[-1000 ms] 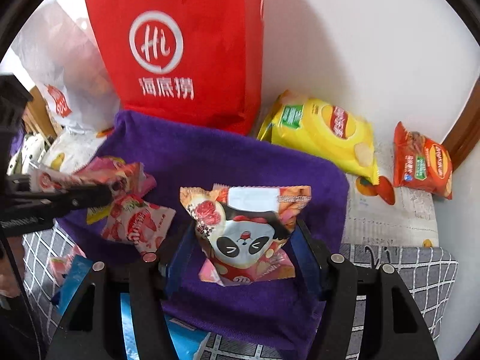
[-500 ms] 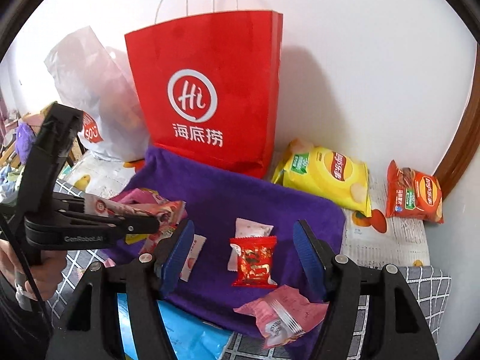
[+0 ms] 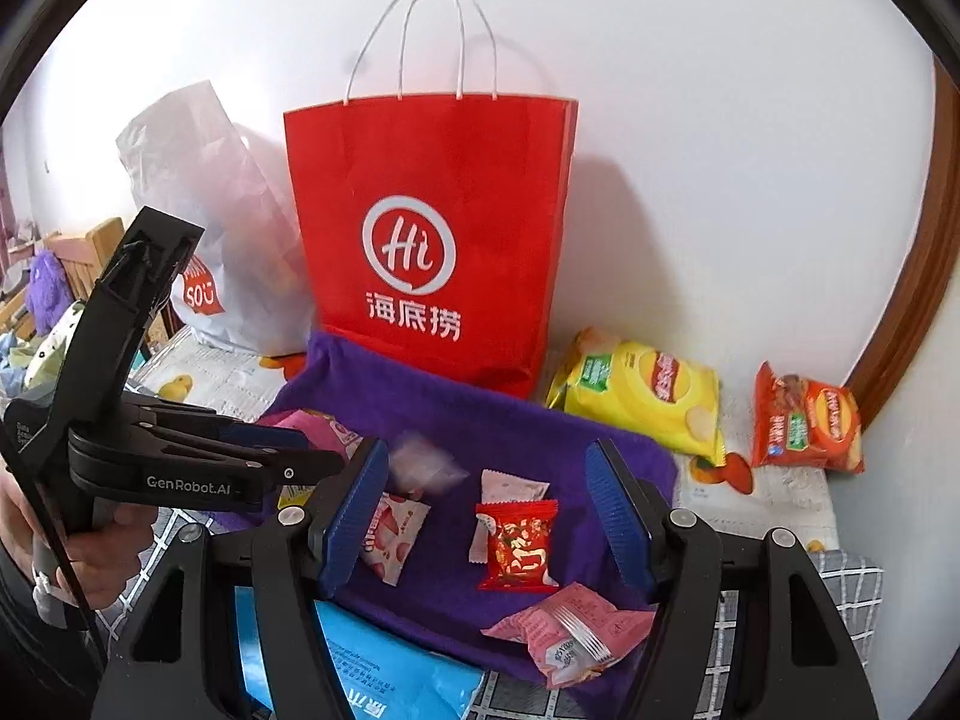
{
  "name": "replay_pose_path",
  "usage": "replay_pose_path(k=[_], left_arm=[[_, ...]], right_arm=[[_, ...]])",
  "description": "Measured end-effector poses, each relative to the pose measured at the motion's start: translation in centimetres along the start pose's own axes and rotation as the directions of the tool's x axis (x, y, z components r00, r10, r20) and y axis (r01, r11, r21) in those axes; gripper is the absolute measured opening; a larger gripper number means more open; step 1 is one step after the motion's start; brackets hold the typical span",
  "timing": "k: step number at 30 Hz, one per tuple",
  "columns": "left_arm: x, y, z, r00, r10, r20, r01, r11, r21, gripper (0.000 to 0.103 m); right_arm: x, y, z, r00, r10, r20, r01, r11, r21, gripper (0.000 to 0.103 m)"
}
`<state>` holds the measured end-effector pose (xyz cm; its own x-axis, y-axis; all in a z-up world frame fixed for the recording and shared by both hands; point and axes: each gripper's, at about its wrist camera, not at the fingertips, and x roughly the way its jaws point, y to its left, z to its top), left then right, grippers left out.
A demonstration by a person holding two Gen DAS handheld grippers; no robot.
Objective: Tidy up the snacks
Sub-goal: 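Withdraw both open tools back toward the snacks on the bed cover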
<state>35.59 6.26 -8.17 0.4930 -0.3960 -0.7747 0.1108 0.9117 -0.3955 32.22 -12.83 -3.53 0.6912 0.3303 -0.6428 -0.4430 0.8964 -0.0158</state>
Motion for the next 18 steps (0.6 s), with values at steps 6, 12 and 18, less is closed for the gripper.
replay_pose_path(k=[6, 12, 18], left_arm=[[-1.2, -0.6, -0.1, 1.000, -0.024, 0.011, 0.023, 1.000, 0.020, 0.044], [-3.4, -2.8, -0.7, 0.997, -0.051, 0.061, 0.045, 0.994, 0.100, 0.045], [-5.6, -5.2, -1.4, 0.992, -0.078, 0.099, 0.060, 0.983, 0.173, 0.045]], right_arm=[[-1.1, 0.0, -1.7, 1.000, -0.009, -0.020, 0.009, 0.999, 0.043, 0.068], [-2.4, -0.2, -4.8, 0.997, -0.058, -0.059, 0.063, 0.995, 0.077, 0.068], [-5.0, 0.2, -8.2, 0.990, -0.109, -0.090, 0.115, 0.991, 0.067, 0.068]])
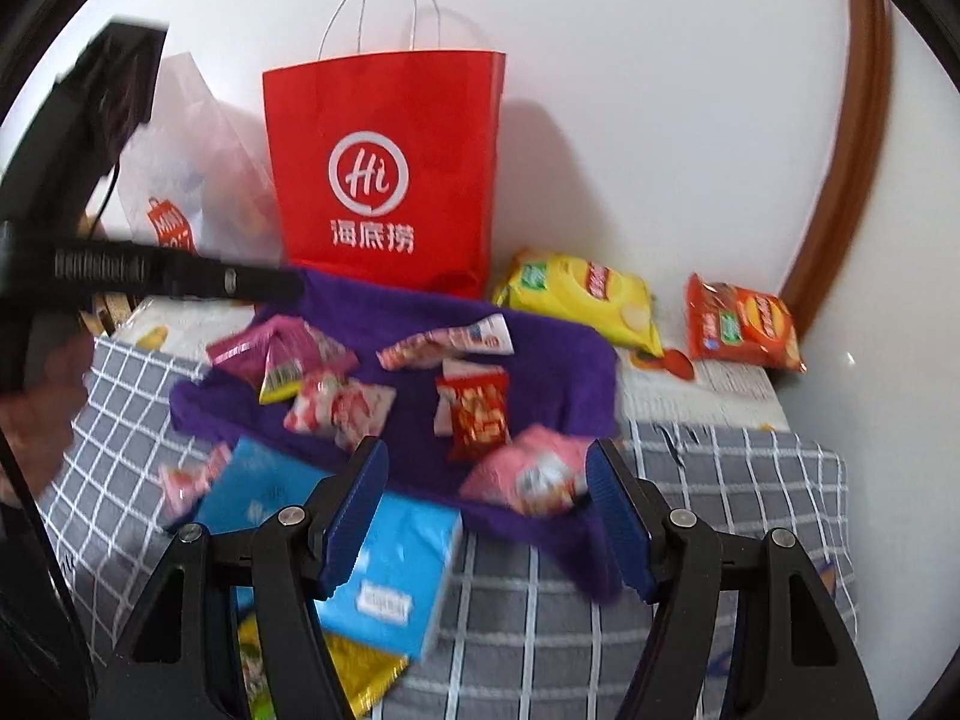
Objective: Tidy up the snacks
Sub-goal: 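Withdraw both open tools back toward the snacks on the bed cover, then grasp the yellow chip packet with the right tool while the left tool grasps the pink peach candy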
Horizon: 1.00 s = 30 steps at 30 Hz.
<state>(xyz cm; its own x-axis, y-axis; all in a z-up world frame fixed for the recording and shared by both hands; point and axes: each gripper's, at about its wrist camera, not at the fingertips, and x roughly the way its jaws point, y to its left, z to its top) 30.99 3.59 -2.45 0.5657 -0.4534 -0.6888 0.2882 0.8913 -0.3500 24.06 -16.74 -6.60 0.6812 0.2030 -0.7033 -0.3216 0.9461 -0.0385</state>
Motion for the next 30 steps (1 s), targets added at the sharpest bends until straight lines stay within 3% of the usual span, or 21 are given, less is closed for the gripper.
replay_pose_path(k=[9, 13, 24, 30], left_arm=[[-1.7, -3.4, -1.1, 1.000, -0.020, 0.022, 0.019, 0.998, 0.054, 0.045], [-2.0, -3.3, -2.4, 1.000, -0.014, -0.012, 0.014, 0.999, 0.034, 0.045], [-5.6, 1.9, -7.5, 0.994, 0.105, -0.038, -0.107, 0.994, -0.035, 0.052], [-6.2, 3.9, -10.7, 0.990, 0.131, -0.058, -0.135, 0.989, -0.068, 0.053]], right_arm=[[-2.0, 1.2, -5.3, 0.993, 0.088, -0.073, -0.086, 0.995, 0.042, 0.063], [-2.1, 2.1, -7.1, 0.985, 0.145, -0.089, -0.139, 0.988, 0.072, 0.063], [0.3, 5.8, -9.7, 0.970, 0.211, -0.121, -0.206, 0.977, 0.058, 0.067], [2.5, 6.0, -10.5, 0.973, 0.170, -0.155, -0.159, 0.984, 0.085, 0.067]])
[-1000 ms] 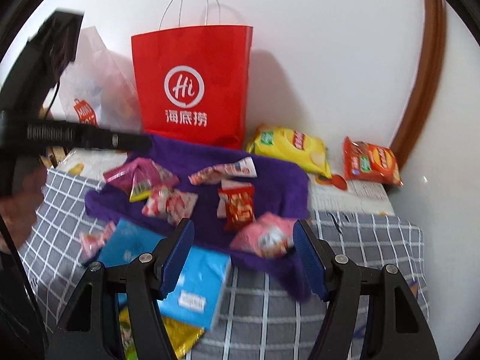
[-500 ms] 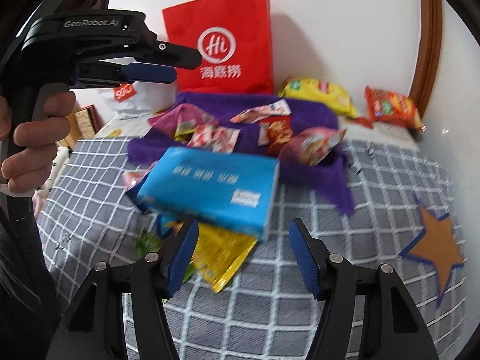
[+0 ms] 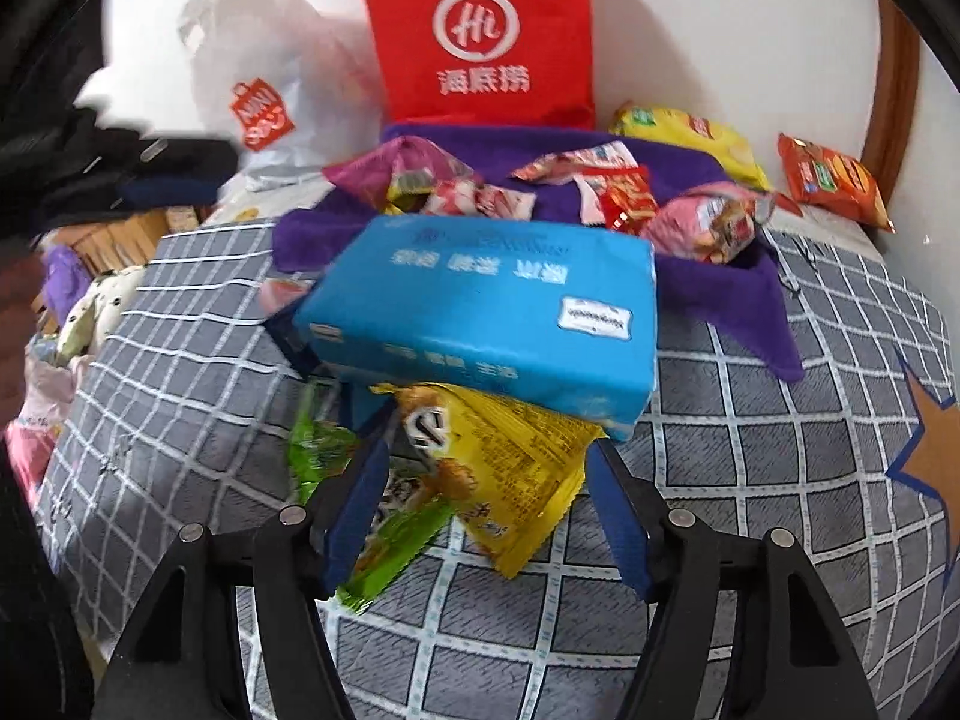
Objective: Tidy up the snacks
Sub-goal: 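Grasp the yellow chip packet with the right tool while the left tool grasps the pink peach candy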
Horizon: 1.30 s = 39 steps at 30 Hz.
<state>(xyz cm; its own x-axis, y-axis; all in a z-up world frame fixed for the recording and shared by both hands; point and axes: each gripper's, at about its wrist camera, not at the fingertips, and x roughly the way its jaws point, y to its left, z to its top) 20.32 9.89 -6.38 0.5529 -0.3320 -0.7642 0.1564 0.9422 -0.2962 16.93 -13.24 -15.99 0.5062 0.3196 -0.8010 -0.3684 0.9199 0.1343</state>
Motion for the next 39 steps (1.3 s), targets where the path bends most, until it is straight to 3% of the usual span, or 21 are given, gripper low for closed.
replay_pose_path(k=[9, 15, 19, 23, 26, 33, 39], left_arm=[[0.4, 2.1, -3.2, 0.999, 0.033, -0.036, -0.034, 0.999, -0.034, 0.053], [1.4, 2.1, -5.0, 0.997, 0.034, -0.070, -0.037, 0.999, -0.036, 0.053], [2.1, 1.5, -5.4, 0.996, 0.036, -0.081, -0.037, 0.999, -0.013, 0.053], [2.0, 1.5, -5.1, 0.998, 0.055, -0.042, -0.056, 0.998, -0.021, 0.053], [2.3, 1.6, -4.4, 0.994, 0.101, -0.035, -0.101, 0.995, -0.002, 0.053], [4.2, 2.9, -2.1, 0.992, 0.117, -0.036, -0.118, 0.993, -0.025, 0.053], [7.2, 3.0, -1.0, 0.990, 0.104, -0.098, -0.102, 0.994, 0.027, 0.052]], right_arm=[[2.6, -1.6, -0.4, 0.998, 0.045, -0.050, -0.039, 0.992, 0.116, 0.069], [3.2, -1.0, -0.4, 1.000, 0.028, -0.009, -0.028, 0.996, 0.089, 0.073], [3.2, -1.0, -0.5, 1.000, 0.024, 0.011, -0.025, 0.996, 0.083, 0.069], [2.7, -1.6, -0.8, 0.999, 0.045, 0.021, -0.047, 0.994, 0.097, 0.063], [2.1, -2.1, -0.9, 0.999, 0.045, 0.021, -0.047, 0.994, 0.099, 0.063], [0.1, -2.9, -1.3, 0.998, 0.035, 0.053, -0.039, 0.996, 0.086, 0.061], [-0.2, -3.3, -1.8, 0.998, -0.007, 0.056, 0.005, 0.999, 0.050, 0.060]])
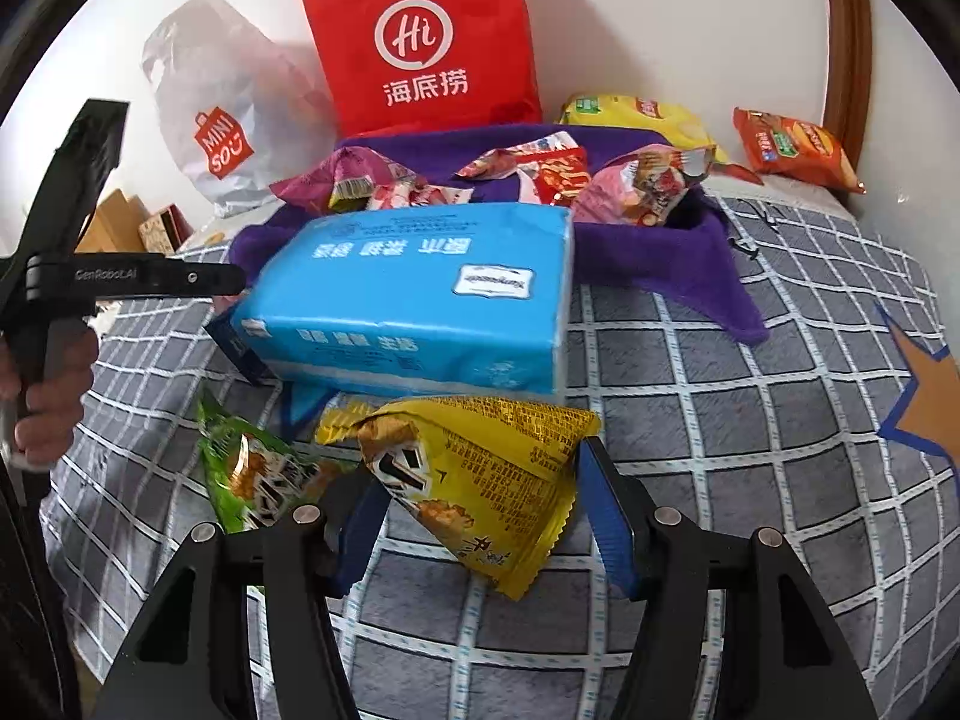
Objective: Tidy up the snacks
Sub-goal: 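Grasp the yellow chip packet with the right tool while the left tool grasps the pink peach candy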
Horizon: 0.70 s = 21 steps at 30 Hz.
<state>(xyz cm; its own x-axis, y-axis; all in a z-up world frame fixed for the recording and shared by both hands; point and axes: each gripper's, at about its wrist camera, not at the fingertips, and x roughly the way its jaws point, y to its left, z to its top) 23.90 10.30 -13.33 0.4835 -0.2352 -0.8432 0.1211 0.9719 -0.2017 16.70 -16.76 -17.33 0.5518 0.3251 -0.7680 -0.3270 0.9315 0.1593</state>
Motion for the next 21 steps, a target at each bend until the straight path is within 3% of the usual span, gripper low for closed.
replay_pose_path(k=[8, 10, 14, 21], left_arm=[[2.4, -0.7, -0.3, 1.000, 0.006, -0.031, -0.005, 0.999, 0.035, 0.049], [2.8, -0.6, -0.6, 0.999, -0.008, -0.042, 0.009, 0.999, 0.033, 0.035], [1.9, -0.8, -1.4, 1.000, 0.010, -0.025, -0.009, 0.998, 0.058, 0.031], [-1.2, 0.6, -5.4, 0.999, -0.012, -0.039, 0.012, 1.000, -0.017, 0.032]], right_arm=[[0.6, -0.2, -0.8, 1.000, -0.019, -0.024, 0.018, 0.999, -0.029, 0.060], [1.0, -0.3, -0.9, 0.999, -0.017, -0.037, 0.016, 1.000, -0.023, 0.060], [0.8, -0.3, -0.9, 0.999, -0.012, -0.034, 0.011, 1.000, -0.017, 0.059], [-0.3, -1.6, -1.1, 0.998, -0.047, -0.029, 0.046, 0.999, -0.016, 0.059]])
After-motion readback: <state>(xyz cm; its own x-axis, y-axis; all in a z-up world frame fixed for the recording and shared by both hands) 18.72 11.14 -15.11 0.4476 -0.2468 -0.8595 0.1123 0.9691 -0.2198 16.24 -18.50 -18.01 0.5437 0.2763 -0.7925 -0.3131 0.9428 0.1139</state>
